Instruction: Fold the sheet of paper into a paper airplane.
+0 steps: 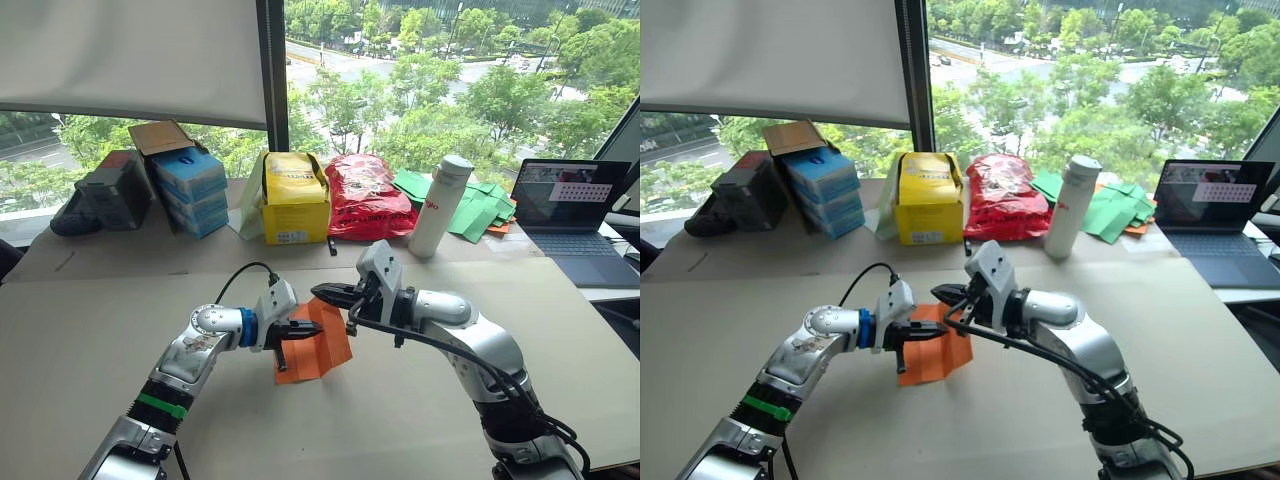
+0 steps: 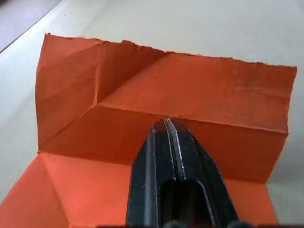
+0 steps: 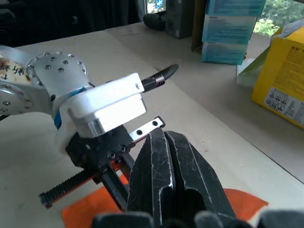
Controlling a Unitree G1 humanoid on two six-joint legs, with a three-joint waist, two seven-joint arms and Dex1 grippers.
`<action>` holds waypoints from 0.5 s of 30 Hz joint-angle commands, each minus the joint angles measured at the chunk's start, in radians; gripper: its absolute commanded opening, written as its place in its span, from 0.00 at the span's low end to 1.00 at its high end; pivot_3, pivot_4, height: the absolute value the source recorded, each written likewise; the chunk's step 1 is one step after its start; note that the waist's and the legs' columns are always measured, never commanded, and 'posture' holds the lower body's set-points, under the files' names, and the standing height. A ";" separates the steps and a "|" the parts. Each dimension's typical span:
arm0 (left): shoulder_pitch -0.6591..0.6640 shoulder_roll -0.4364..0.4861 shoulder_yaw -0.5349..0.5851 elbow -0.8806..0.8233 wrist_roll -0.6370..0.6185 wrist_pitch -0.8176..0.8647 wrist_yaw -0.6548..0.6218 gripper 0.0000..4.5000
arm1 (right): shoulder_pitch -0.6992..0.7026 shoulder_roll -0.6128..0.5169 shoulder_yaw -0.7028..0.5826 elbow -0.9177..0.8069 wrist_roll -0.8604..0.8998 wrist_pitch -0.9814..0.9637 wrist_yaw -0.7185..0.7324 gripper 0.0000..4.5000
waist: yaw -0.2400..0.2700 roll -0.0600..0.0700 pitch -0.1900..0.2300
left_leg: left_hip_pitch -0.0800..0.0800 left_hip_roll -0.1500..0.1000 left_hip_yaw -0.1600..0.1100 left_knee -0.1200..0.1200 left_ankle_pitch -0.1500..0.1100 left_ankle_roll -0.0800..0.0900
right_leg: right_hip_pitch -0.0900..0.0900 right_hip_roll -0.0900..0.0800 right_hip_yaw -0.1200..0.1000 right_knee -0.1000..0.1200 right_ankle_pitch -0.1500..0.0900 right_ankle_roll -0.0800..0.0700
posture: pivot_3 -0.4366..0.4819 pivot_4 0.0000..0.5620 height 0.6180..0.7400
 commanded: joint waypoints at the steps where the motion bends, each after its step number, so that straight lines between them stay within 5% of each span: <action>1: -0.011 -0.011 0.002 -0.012 0.005 -0.021 0.004 0.00 | -0.042 0.011 0.085 0.095 -0.096 -0.007 -0.052 0.00 | -0.003 0.000 0.000 | -0.001 0.000 0.000 0.000 0.000 0.000 | 0.000 0.000 0.000 0.001 0.000 0.000 | 0.48 0.27 1.00; 15: 0.143 0.125 0.046 -0.055 0.038 -0.022 0.033 0.00 | 0.105 -0.095 0.122 0.201 -0.216 -0.004 -0.076 0.00 | -0.007 0.000 0.000 | 0.003 0.000 0.000 0.001 -0.002 0.003 | 0.004 -0.003 0.001 -0.003 0.001 0.002 | 0.48 0.27 1.00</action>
